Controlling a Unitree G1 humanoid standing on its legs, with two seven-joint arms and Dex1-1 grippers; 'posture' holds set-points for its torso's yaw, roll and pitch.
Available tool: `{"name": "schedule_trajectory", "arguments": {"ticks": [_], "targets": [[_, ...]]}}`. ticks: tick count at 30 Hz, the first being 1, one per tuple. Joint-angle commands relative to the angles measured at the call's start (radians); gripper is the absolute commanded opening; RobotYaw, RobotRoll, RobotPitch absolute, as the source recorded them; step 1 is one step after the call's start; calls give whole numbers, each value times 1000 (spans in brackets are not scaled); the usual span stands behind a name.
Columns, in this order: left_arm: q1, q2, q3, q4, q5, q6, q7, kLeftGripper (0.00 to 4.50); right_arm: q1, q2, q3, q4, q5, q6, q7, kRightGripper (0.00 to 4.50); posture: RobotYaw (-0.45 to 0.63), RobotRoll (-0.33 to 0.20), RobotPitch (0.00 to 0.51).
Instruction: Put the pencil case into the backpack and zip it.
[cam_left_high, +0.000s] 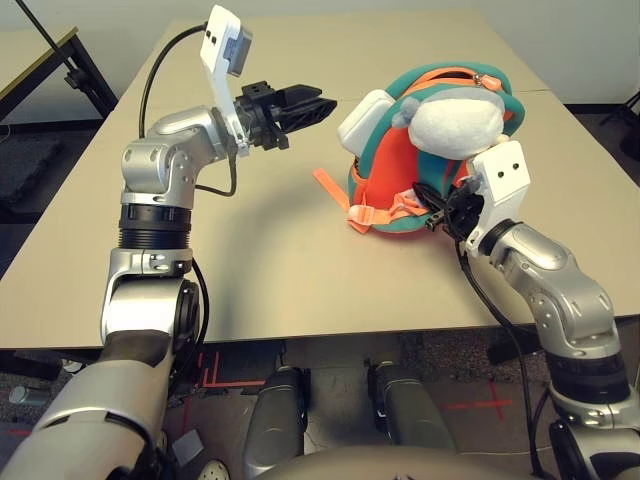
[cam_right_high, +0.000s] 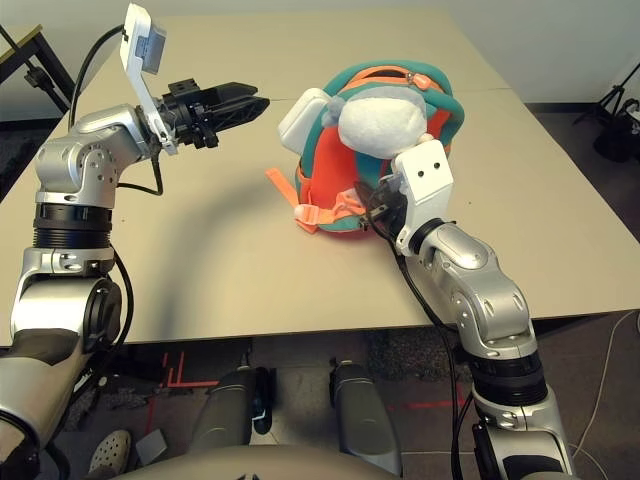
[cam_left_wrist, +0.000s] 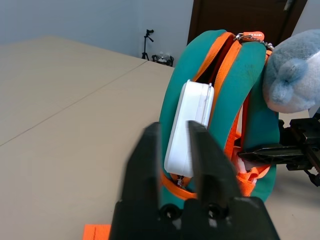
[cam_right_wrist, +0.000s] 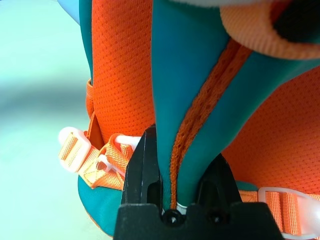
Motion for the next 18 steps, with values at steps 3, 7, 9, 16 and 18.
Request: {"name": "schedule_trajectory", "arguments": {"ticks": [3, 7, 9, 16, 18], "targets": [[4, -37, -43, 53, 11, -19, -4, 0, 13, 0, 21, 12, -4, 6, 16, 484, -153, 0, 110], [-22, -101, -75, 164, 34, -77, -8, 0, 13, 0, 20, 15, -6, 3, 17, 484, -157, 0, 106], [-54, -146, -93, 265, 57, -130, -10, 0, 10, 1, 21, 19, -8, 1, 18, 484, -154, 0, 105], [-159, -265, -137, 597, 194, -371, 44, 0, -6, 2, 26, 35, -14, -5, 29, 484, -161, 0, 110], [-159, -278, -128, 608, 198, -388, 37, 0, -7, 2, 26, 35, -15, -6, 30, 484, -163, 0, 110]]}}
